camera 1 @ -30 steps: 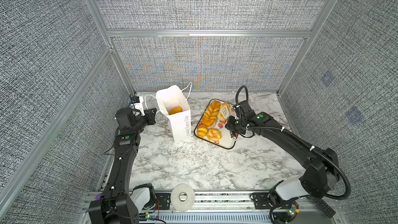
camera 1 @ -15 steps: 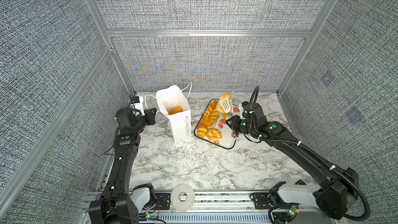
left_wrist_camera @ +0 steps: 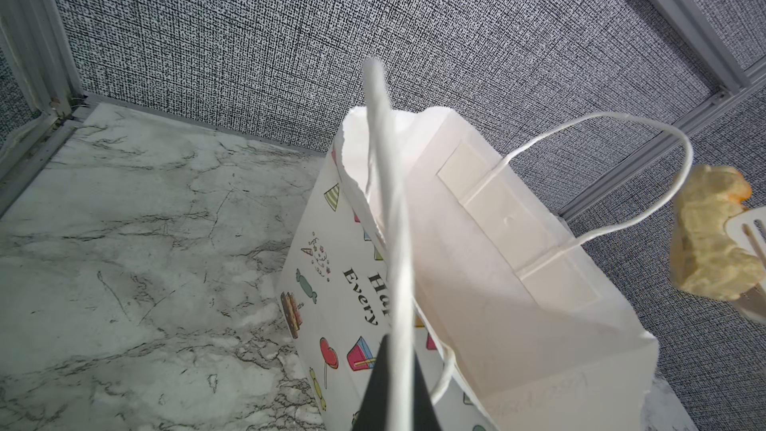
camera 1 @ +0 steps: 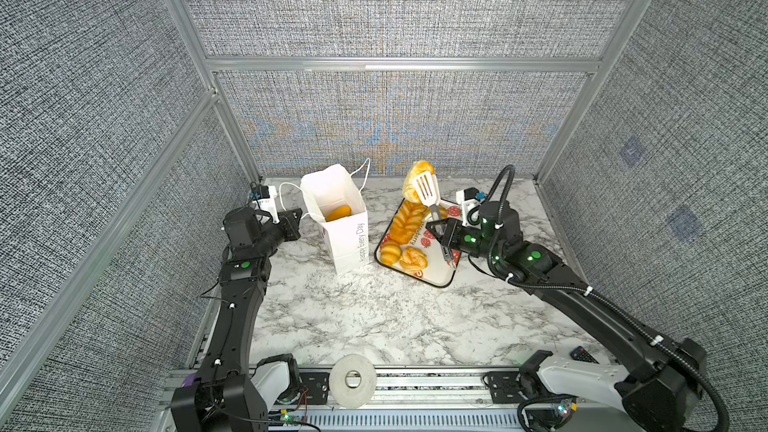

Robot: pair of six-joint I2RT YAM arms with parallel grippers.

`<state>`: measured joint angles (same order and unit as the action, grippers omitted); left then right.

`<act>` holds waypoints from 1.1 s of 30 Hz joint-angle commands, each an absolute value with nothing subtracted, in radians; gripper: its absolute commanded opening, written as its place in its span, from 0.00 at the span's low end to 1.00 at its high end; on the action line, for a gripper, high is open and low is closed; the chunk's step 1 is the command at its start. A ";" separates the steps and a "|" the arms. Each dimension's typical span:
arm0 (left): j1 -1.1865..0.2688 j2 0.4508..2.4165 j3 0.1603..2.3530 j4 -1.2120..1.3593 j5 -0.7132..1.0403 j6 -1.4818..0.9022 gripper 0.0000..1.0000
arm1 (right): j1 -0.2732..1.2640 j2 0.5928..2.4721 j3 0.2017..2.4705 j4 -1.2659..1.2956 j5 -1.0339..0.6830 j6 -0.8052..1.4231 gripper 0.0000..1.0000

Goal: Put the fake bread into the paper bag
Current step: 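Lift the clamped twisted bread and carry it over the bag opening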

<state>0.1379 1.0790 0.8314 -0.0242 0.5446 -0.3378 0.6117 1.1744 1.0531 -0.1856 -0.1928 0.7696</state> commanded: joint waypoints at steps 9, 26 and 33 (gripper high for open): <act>0.138 1.081 0.831 -0.012 0.548 -0.332 0.00 | 0.670 1.203 1.102 -0.072 -0.221 0.721 0.26; 0.137 1.078 0.832 -0.012 0.548 -0.332 0.00 | 0.801 1.329 1.227 -0.031 -0.249 0.661 0.27; 0.138 1.078 0.832 -0.012 0.548 -0.332 0.00 | 0.847 1.391 1.291 -0.026 -0.244 0.638 0.27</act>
<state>0.1379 1.0790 0.8314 -0.0242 0.5446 -0.3378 0.8371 1.3788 1.2716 -0.0959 -0.2432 0.6594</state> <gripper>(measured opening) 0.053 0.269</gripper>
